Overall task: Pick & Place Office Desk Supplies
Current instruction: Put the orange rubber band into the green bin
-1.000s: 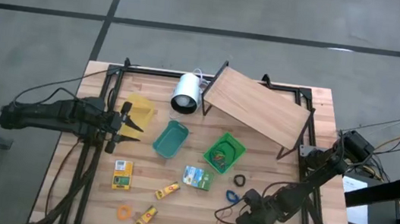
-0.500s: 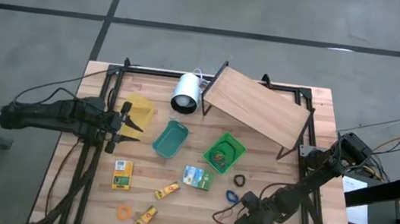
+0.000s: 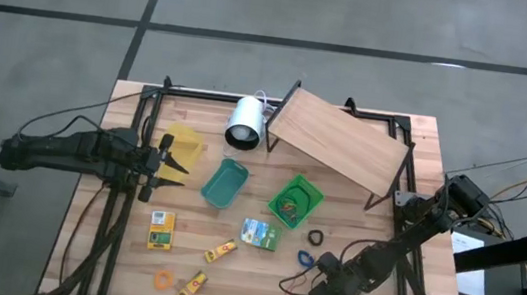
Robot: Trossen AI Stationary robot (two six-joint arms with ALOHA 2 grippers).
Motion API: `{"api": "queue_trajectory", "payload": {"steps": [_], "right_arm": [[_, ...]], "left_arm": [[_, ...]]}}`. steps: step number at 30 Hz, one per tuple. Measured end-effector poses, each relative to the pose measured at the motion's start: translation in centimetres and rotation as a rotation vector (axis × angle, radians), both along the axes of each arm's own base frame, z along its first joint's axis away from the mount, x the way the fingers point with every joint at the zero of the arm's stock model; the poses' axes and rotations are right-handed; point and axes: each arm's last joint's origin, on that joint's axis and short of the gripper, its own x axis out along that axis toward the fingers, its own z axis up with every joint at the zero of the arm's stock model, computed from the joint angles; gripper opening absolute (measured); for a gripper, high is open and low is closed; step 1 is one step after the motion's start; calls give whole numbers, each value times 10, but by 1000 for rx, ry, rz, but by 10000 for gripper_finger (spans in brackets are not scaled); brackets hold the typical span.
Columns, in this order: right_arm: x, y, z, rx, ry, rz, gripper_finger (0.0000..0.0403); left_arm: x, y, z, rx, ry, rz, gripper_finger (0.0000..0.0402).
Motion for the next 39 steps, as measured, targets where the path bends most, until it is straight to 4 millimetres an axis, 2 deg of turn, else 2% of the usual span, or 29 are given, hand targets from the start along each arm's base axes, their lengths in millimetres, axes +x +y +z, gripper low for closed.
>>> {"api": "queue_trajectory", "payload": {"steps": [8,18,29,34,39], "right_arm": [[-1,0,0,19,18,12,82],[-2,0,-1,14,25,23,13],[-1,-1,3,5,-10,31,8],[1,0,21,8,-100,35,8],[1,-5,34,-77,-210,52,8]], "left_arm": [[0,0,0,0,0,0,164],[0,0,0,0,0,0,164],[0,0,0,0,0,0,164],[0,0,0,0,1,0,164],[0,0,0,0,1,0,164]]}}
